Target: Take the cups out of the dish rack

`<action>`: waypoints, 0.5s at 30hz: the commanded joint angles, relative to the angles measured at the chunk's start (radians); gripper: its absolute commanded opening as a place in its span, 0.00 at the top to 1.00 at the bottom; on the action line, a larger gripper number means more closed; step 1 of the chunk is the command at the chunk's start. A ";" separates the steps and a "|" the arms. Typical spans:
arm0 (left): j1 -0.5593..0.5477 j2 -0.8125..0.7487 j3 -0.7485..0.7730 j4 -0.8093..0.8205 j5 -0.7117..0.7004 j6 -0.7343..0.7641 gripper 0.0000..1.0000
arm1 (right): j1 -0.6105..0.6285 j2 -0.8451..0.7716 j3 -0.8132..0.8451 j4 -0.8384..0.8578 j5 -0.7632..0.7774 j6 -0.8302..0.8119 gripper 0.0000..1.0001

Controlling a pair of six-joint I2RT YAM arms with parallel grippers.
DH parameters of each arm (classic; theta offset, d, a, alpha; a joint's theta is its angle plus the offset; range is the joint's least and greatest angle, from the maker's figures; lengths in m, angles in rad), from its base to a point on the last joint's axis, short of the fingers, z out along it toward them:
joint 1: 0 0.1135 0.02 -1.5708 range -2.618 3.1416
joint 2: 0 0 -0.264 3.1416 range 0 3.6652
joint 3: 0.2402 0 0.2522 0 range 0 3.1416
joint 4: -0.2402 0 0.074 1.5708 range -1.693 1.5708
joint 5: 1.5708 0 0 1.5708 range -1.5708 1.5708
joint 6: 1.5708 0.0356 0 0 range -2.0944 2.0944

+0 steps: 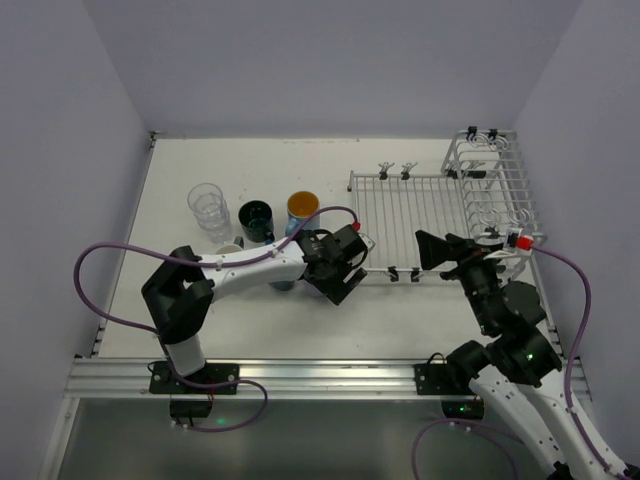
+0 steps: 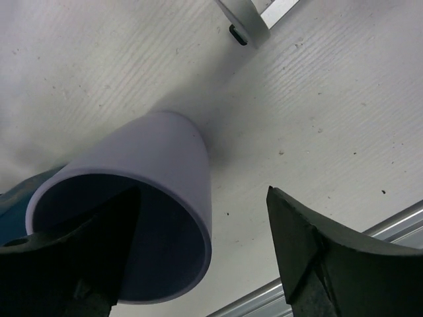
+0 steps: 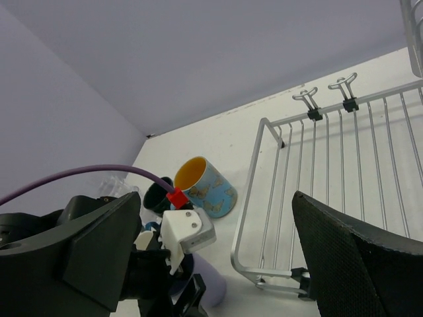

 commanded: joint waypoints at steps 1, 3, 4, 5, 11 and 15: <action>-0.004 -0.023 0.043 -0.020 -0.033 0.008 0.15 | 0.001 0.019 0.029 -0.006 0.051 -0.025 0.01; -0.004 -0.033 0.047 -0.020 -0.050 0.005 0.12 | 0.001 0.020 0.036 -0.012 0.063 -0.029 0.01; -0.004 -0.048 0.050 -0.022 -0.059 0.005 0.09 | 0.001 0.020 0.036 -0.012 0.063 -0.031 0.01; -0.004 -0.054 0.061 -0.022 -0.070 0.005 0.07 | 0.000 0.014 0.042 -0.012 0.063 -0.031 0.01; -0.006 -0.183 0.129 0.003 -0.190 -0.004 0.00 | 0.000 0.005 0.081 -0.055 0.077 -0.040 0.01; -0.014 -0.377 0.098 0.110 -0.272 0.013 0.00 | 0.000 -0.019 0.104 -0.086 0.088 -0.045 0.01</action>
